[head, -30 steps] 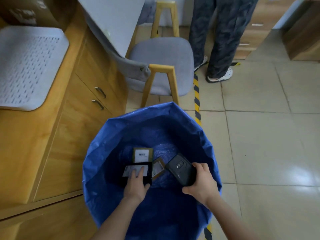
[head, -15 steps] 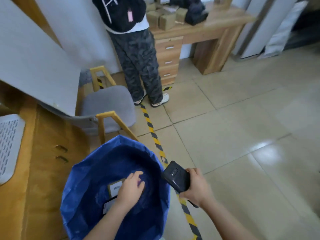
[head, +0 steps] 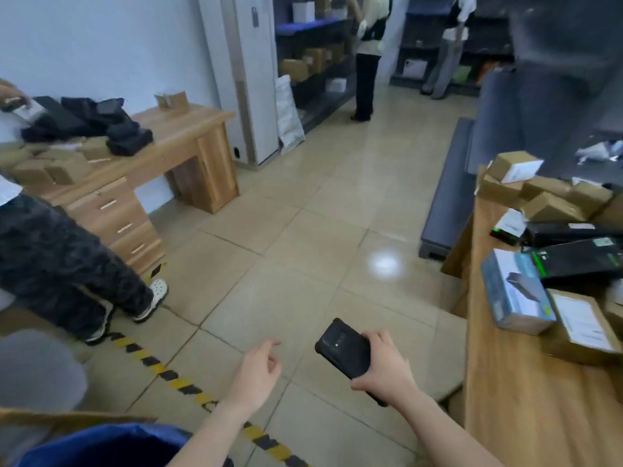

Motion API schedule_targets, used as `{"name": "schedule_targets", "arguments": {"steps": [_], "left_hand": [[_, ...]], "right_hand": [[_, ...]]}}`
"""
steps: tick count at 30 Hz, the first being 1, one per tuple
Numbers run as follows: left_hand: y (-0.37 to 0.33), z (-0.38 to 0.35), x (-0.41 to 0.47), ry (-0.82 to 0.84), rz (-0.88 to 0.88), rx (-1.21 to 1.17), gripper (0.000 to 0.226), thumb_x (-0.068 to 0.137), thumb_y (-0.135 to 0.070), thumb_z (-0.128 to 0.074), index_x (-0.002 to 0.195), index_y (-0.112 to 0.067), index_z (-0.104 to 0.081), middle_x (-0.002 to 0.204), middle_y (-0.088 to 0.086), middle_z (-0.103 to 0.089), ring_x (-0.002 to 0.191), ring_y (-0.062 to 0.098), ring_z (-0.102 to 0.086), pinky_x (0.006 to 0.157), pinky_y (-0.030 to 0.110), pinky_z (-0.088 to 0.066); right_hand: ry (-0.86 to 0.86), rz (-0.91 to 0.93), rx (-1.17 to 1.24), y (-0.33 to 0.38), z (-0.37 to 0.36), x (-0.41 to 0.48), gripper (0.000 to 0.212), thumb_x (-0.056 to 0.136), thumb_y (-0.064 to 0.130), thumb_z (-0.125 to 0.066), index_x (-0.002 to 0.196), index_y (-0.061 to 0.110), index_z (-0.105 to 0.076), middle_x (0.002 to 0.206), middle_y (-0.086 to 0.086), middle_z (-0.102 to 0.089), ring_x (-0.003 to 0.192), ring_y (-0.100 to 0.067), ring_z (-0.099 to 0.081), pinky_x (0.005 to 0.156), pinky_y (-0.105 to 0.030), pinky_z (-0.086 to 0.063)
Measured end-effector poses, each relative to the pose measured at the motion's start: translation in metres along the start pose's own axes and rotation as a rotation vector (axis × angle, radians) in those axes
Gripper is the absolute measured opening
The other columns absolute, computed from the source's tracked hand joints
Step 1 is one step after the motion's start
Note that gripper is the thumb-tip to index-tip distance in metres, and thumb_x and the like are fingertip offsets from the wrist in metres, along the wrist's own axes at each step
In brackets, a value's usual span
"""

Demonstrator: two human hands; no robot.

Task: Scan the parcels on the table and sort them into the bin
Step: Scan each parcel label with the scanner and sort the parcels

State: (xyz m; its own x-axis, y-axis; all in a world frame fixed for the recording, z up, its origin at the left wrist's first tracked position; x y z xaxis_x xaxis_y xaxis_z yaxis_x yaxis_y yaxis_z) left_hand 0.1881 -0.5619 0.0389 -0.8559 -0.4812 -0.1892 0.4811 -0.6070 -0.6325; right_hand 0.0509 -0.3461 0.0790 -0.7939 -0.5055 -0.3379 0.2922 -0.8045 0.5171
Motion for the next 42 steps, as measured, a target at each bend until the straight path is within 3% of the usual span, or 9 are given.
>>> {"name": "schedule_targets", "arguments": {"steps": [7, 12, 19, 23, 27, 32, 37, 42], "left_hand": [[-0.129, -0.068, 0.055, 0.15, -0.197, 0.019, 0.038, 0.09, -0.013, -0.058, 0.127, -0.022, -0.055, 0.084, -0.01, -0.058, 0.069, 0.004, -0.056, 0.07, 0.014, -0.043], [-0.2, -0.112, 0.075, 0.194, -0.292, 0.066, 0.039, 0.089, -0.017, -0.058, 0.126, -0.029, -0.055, 0.082, -0.012, -0.059, 0.074, 0.005, -0.059, 0.075, 0.023, -0.047], [-0.285, -0.174, 0.099, 0.329, -0.407, 0.123, 0.038, 0.087, -0.014, -0.058, 0.123, -0.029, -0.057, 0.086, -0.009, -0.063, 0.075, 0.006, -0.058, 0.067, 0.012, -0.042], [-0.329, -0.207, 0.111, 0.416, -0.489, 0.111, 0.039, 0.085, -0.011, -0.059, 0.118, -0.032, -0.058, 0.085, -0.006, -0.062, 0.074, 0.008, -0.058, 0.078, 0.028, -0.051], [-0.372, -0.239, 0.129, 0.499, -0.611, 0.184, 0.038, 0.087, -0.02, -0.06, 0.124, -0.03, -0.055, 0.098, -0.009, -0.057, 0.089, 0.008, -0.057, 0.081, 0.027, -0.05], [-0.434, -0.283, 0.164, 0.623, -0.815, 0.335, 0.056, 0.087, -0.032, -0.066, 0.138, -0.029, -0.044, 0.137, -0.008, -0.042, 0.128, 0.011, -0.041, 0.104, 0.026, -0.04], [-0.488, -0.322, 0.196, 0.691, -0.996, 0.486, 0.084, 0.076, -0.047, -0.075, 0.145, -0.032, -0.029, 0.15, -0.004, -0.023, 0.139, 0.016, -0.023, 0.112, 0.035, -0.035], [-0.523, -0.356, 0.216, 0.747, -1.109, 0.742, 0.104, 0.072, -0.052, -0.079, 0.15, -0.036, -0.011, 0.16, 0.007, 0.005, 0.148, 0.033, 0.007, 0.12, 0.048, -0.011]], "right_hand": [[-0.184, -0.148, 0.065, -0.111, 0.096, -0.021, 0.083, 0.053, 0.04, -0.076, 0.128, 0.027, -0.042, 0.117, 0.01, -0.037, 0.105, -0.014, -0.052, 0.09, -0.038, -0.047], [-0.291, -0.23, 0.116, -0.171, 0.137, -0.039, 0.084, 0.054, 0.042, -0.08, 0.127, 0.028, -0.041, 0.121, 0.01, -0.038, 0.105, -0.01, -0.05, 0.09, -0.039, -0.05], [-0.41, -0.414, 0.175, -0.24, 0.173, -0.072, 0.084, 0.06, 0.042, -0.082, 0.132, 0.029, -0.041, 0.126, 0.009, -0.039, 0.115, -0.012, -0.049, 0.096, -0.04, -0.047], [-0.452, -0.532, 0.211, -0.275, 0.187, -0.087, 0.085, 0.058, 0.04, -0.08, 0.134, 0.029, -0.042, 0.12, 0.011, -0.038, 0.111, -0.012, -0.049, 0.095, -0.039, -0.045], [-0.483, -0.648, 0.247, -0.302, 0.196, -0.094, 0.085, 0.058, 0.04, -0.077, 0.134, 0.027, -0.041, 0.115, 0.011, -0.035, 0.106, -0.013, -0.049, 0.09, -0.038, -0.045], [-0.54, -0.819, 0.324, -0.322, 0.2, -0.089, 0.09, 0.055, 0.043, -0.074, 0.137, 0.025, -0.039, 0.115, 0.011, -0.037, 0.104, -0.012, -0.047, 0.088, -0.038, -0.047], [-0.583, -0.961, 0.393, -0.331, 0.2, -0.08, 0.09, 0.053, 0.046, -0.074, 0.134, 0.029, -0.041, 0.11, 0.013, -0.038, 0.103, -0.01, -0.049, 0.09, -0.038, -0.048], [-0.608, -1.038, 0.476, -0.333, 0.193, -0.073, 0.091, 0.049, 0.045, -0.072, 0.133, 0.03, -0.041, 0.113, 0.016, -0.037, 0.098, -0.008, -0.049, 0.09, -0.034, -0.047]]}}
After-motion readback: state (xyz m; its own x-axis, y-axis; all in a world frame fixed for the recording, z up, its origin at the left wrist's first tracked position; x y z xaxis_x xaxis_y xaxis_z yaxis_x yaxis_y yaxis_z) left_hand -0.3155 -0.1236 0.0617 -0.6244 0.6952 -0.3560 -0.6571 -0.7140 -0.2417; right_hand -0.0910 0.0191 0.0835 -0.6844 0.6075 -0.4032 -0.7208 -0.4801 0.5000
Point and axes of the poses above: each hand's wrist, its own x-axis towards the middle knuckle, its own z-axis out of the back of the hand, y = z × x, the point moved 1 cm from there along x, towards the middle knuckle
